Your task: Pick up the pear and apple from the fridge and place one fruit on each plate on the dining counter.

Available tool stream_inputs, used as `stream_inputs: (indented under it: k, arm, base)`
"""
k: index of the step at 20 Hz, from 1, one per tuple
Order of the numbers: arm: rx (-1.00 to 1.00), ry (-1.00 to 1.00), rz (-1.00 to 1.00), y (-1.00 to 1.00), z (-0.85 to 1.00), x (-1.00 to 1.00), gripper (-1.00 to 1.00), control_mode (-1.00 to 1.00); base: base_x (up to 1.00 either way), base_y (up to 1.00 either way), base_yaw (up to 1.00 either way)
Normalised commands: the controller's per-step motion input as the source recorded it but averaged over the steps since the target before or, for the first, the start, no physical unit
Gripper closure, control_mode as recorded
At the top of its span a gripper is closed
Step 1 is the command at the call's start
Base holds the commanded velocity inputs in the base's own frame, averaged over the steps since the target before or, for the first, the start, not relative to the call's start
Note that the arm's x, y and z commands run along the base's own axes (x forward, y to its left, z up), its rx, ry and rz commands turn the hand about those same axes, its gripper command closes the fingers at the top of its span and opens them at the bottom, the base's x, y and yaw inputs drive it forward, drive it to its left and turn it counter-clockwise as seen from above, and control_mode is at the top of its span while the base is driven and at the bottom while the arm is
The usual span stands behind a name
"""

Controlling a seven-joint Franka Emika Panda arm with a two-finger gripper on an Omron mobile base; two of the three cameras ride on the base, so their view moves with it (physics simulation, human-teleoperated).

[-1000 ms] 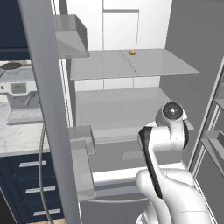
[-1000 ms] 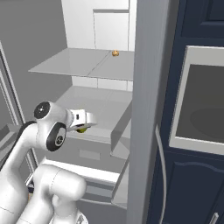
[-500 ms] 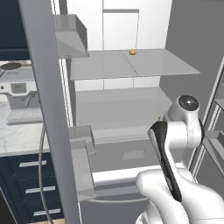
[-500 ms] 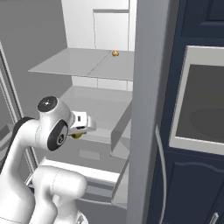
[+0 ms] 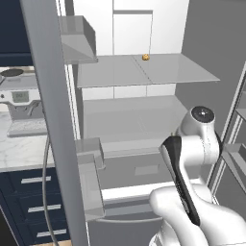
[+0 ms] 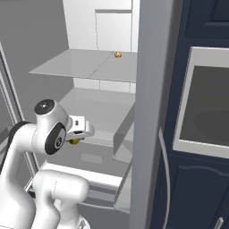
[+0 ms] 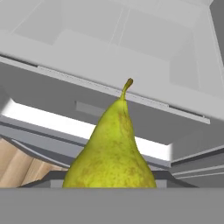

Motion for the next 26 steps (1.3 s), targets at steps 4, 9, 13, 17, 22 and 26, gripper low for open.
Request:
stream_inputs:
  k: [4,9,13,17,22,26]
  arm:
    - [0.0,0.0,0.0,0.0,0.0,0.0,1.0,1.0]
    - [0.0,0.0,0.0,0.0,0.0,0.0,1.0,1.0]
    - [0.0,0.0,0.0,0.0,0.0,0.0,1.0,1.0]
    - [0.0,0.0,0.0,0.0,0.0,0.0,1.0,1.0]
    - [0.0,0.0,0.0,0.0,0.0,0.0,1.0,1.0]
    - [0.0,0.0,0.0,0.0,0.0,0.0,1.0,1.0]
  base:
    - [-0.4,0.0,0.0]
    - [-0.53,-0.06,0.0]
    - [-0.54,-0.19,0.03]
    - [-0.58,-0.26,0.04]
    - [-0.73,-0.15,0.0]
    - [-0.77,-0.17,0.0]
